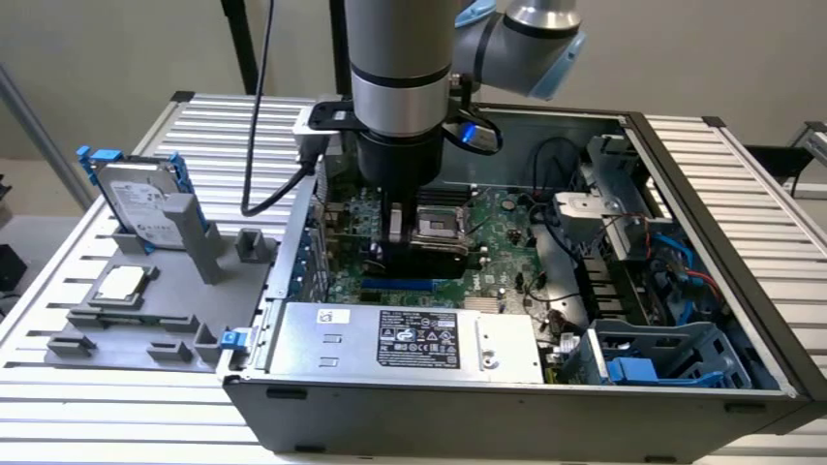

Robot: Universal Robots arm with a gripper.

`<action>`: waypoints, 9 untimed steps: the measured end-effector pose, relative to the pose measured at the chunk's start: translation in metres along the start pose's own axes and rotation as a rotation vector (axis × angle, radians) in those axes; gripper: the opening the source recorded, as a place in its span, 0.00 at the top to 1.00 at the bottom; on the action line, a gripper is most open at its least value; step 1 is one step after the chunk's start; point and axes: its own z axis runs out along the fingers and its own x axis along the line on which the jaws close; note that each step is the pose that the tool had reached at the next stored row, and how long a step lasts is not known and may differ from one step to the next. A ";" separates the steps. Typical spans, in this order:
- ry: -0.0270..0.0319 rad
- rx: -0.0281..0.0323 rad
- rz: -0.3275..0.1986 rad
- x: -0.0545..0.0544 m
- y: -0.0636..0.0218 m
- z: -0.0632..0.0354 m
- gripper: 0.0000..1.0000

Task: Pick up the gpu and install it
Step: 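Insert the gpu into the slot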

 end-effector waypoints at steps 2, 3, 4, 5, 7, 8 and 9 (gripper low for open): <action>0.0001 0.0000 0.000 0.000 0.0004 0.0009 0.73; 0.0002 0.0001 0.000 0.000 0.0008 0.0014 0.73; 0.0001 0.0001 0.000 0.000 0.0012 0.0019 0.73; 0.0001 0.0001 0.000 0.000 0.0017 0.0023 0.73; 0.0002 0.0000 0.000 0.000 0.0028 0.0031 0.73; 0.0002 0.0000 0.000 -0.001 0.0033 0.0034 0.73; 0.0002 0.0000 0.000 -0.001 0.0036 0.0037 0.73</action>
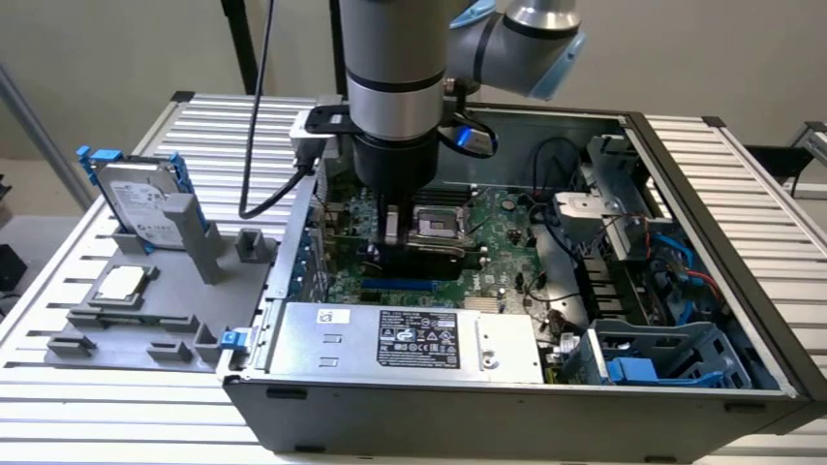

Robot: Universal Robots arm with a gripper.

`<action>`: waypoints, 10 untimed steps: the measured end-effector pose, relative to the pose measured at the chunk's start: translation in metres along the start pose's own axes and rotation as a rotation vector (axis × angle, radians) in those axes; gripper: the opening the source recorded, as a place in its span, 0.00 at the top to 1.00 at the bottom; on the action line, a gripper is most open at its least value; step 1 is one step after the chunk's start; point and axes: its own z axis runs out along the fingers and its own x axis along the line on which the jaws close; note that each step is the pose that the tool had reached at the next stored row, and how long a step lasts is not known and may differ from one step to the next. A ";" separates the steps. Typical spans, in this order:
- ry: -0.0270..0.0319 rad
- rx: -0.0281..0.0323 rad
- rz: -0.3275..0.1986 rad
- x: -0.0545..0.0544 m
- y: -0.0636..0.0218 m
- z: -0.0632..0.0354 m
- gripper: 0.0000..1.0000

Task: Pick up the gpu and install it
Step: 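Insert the gpu into the slot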

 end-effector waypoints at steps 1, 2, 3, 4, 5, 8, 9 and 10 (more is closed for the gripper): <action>0.0000 0.0000 0.000 0.000 0.0001 0.0003 0.73; -0.0002 0.0001 0.000 0.000 0.0001 0.0008 0.73; -0.0004 0.0002 0.000 0.000 0.0001 0.0014 0.73; -0.0003 0.0002 0.000 0.000 0.0003 0.0021 0.73; -0.0001 0.0001 0.000 0.000 0.0004 0.0028 0.73; -0.0001 0.0000 0.000 0.000 0.0009 0.0050 0.73; -0.0002 0.0001 0.000 0.000 0.0009 0.0057 0.73; -0.0002 0.0001 0.000 -0.001 0.0010 0.0063 0.73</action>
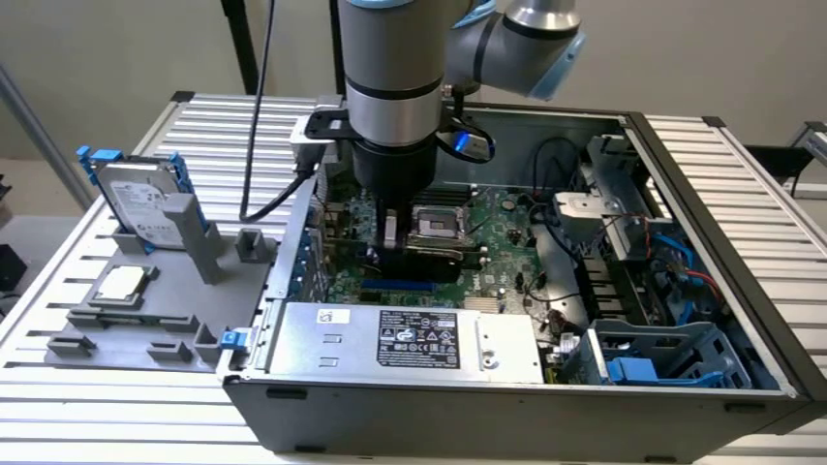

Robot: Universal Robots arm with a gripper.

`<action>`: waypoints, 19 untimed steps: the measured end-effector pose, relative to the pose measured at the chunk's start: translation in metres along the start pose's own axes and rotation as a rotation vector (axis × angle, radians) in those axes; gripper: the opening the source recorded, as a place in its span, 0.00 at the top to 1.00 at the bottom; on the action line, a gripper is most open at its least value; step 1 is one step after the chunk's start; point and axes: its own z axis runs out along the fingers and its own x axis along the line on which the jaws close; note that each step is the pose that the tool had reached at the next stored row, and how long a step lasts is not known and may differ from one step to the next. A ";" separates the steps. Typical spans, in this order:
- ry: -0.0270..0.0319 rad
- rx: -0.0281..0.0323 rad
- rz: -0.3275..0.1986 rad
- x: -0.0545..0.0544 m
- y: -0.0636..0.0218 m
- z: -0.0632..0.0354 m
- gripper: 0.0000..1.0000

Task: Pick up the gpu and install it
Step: 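Insert the gpu into the slot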

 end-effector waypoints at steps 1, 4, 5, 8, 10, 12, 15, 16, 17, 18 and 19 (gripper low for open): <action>0.0001 0.0000 0.000 0.000 0.0003 0.0007 0.73; 0.0001 0.0000 0.000 0.000 0.0011 0.0023 0.73; 0.0001 -0.0001 0.000 0.000 0.0013 0.0026 0.73; 0.0003 -0.0001 0.000 0.000 0.0013 0.0027 0.73; 0.0003 0.0000 0.000 0.000 0.0014 0.0029 0.73; -0.0001 0.0001 0.000 0.000 0.0014 0.0037 0.73; 0.0003 0.0000 0.000 0.000 0.0014 0.0046 0.73; 0.0005 -0.0001 0.000 0.000 0.0014 0.0048 0.73; 0.0004 -0.0001 0.000 0.000 0.0015 0.0051 0.73; 0.0002 0.0001 0.000 0.000 0.0015 0.0056 0.73; 0.0001 0.0001 0.000 0.000 0.0015 0.0060 0.73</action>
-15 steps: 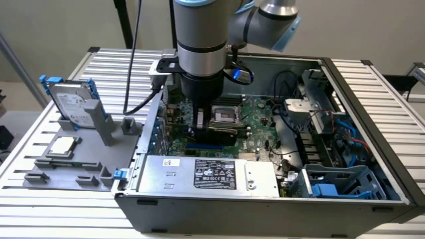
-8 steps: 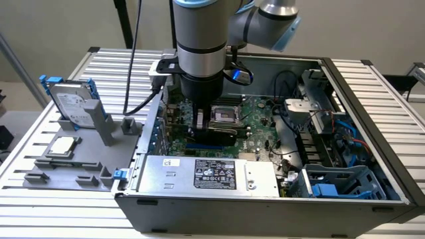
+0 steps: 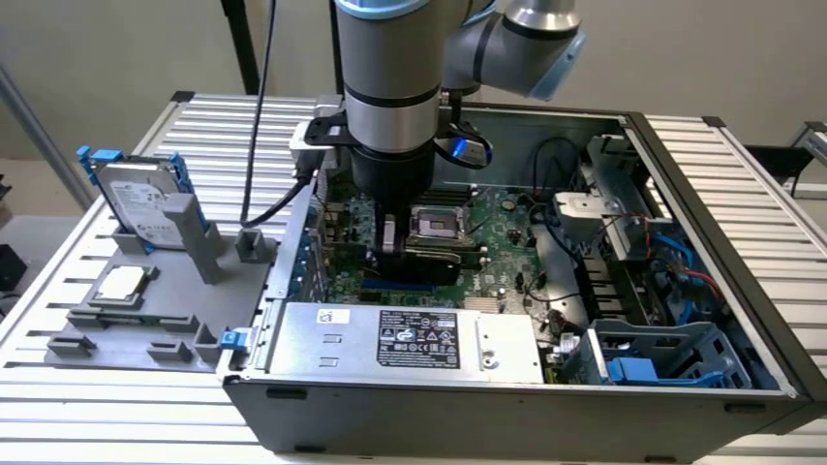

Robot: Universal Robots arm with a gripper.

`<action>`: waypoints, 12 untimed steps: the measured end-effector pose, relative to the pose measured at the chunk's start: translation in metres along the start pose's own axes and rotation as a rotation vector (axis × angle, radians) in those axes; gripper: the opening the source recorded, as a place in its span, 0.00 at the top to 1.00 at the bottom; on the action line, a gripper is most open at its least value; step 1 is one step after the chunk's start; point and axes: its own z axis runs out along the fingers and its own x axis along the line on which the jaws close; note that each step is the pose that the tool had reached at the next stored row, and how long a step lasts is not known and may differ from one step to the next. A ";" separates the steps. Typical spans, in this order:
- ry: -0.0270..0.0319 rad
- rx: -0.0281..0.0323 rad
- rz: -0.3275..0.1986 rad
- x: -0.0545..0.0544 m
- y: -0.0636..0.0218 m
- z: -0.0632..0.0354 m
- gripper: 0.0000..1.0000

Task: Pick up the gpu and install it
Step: 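Insert the gpu into the slot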

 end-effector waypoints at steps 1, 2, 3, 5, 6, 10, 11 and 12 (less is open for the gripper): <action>0.0001 -0.0001 0.000 0.000 0.0000 0.0003 0.73; 0.0003 -0.0001 0.000 0.000 0.0000 0.0004 0.73; 0.0003 -0.0002 0.000 0.000 0.0001 0.0007 0.73; 0.0002 -0.0001 0.000 0.000 0.0001 0.0011 0.73; 0.0002 -0.0001 -0.001 0.000 0.0001 0.0013 0.73; -0.0002 -0.0001 -0.002 0.000 0.0001 0.0018 0.73; 0.0000 -0.0001 -0.003 -0.001 0.0002 0.0018 0.73; 0.0000 -0.0001 -0.004 -0.001 0.0002 0.0019 0.73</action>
